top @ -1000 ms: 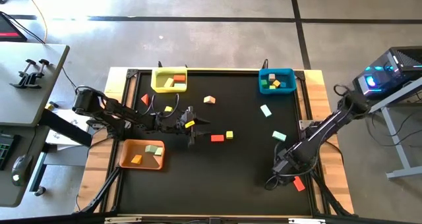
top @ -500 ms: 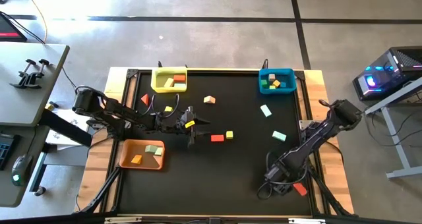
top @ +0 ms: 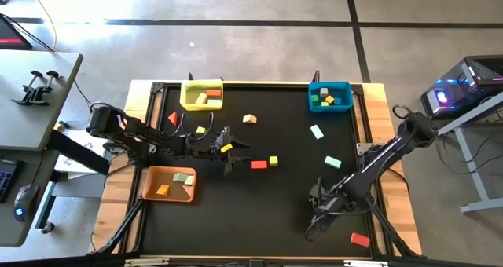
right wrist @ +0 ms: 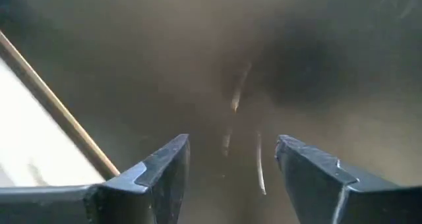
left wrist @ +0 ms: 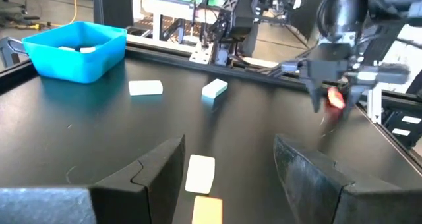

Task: Sort blocks by size
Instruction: Put the orange wooden block into the yellow bin

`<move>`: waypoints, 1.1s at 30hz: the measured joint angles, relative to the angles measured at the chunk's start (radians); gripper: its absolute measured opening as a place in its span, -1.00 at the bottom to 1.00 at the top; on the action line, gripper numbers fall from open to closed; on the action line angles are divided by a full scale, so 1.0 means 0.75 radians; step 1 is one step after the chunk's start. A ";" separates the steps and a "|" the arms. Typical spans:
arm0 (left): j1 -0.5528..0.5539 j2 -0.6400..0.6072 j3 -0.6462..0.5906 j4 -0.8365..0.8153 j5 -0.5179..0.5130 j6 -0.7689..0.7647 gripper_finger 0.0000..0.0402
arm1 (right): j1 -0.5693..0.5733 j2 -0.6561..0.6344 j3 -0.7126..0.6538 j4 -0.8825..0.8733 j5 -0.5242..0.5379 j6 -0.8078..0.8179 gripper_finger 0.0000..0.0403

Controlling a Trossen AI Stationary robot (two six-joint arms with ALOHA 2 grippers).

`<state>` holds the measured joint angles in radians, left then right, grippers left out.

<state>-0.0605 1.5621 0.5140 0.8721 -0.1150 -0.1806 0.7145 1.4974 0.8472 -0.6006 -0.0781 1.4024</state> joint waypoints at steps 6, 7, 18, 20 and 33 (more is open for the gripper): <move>0.000 0.000 0.000 0.003 0.000 -0.001 0.09 | 0.013 -0.014 0.107 -0.216 -0.167 -0.004 0.10; 0.000 0.000 0.000 0.004 0.000 -0.001 0.09 | 0.023 -0.015 0.110 -0.227 -0.216 -0.029 0.10; -0.002 0.000 0.000 -0.005 0.000 0.021 0.09 | 0.144 0.104 0.072 -0.051 -0.656 -0.082 0.13; -0.002 0.000 0.000 -0.007 0.000 0.037 0.09 | 0.157 0.138 0.072 -0.034 -0.691 -0.075 0.17; -0.002 0.000 0.000 -0.019 0.000 0.080 0.09 | 0.296 0.339 0.072 0.103 -0.757 0.129 0.43</move>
<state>-0.0620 1.5620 0.5140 0.8581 -0.1148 -0.1203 0.9362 1.7518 0.9016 -0.5232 -0.6455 1.4989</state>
